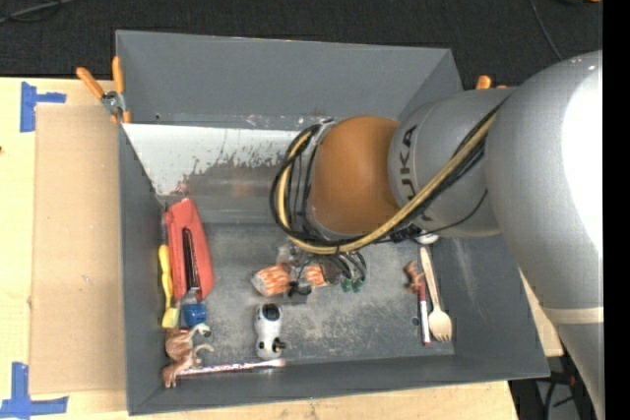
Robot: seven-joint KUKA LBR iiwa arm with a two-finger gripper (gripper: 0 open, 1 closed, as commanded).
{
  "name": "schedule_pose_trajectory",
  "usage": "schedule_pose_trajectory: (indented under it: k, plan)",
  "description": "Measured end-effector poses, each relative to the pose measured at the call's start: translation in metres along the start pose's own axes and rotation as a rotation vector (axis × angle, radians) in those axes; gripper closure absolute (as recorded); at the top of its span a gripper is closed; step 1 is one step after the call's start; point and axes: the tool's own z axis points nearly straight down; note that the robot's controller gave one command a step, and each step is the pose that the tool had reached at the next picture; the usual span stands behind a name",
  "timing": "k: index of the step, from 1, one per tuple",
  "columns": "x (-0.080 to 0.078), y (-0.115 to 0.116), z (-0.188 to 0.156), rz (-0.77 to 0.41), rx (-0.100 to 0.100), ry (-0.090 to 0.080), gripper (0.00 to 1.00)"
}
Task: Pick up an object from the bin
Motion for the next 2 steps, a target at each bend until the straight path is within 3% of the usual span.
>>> schedule_pose_trajectory:
  k: [1,2]
  plan:
    - [0.006,-0.003,-0.037,0.029,0.000,0.010,1.00]
    - [-0.001,-0.007,-0.145,0.027,0.000,0.006,1.00]
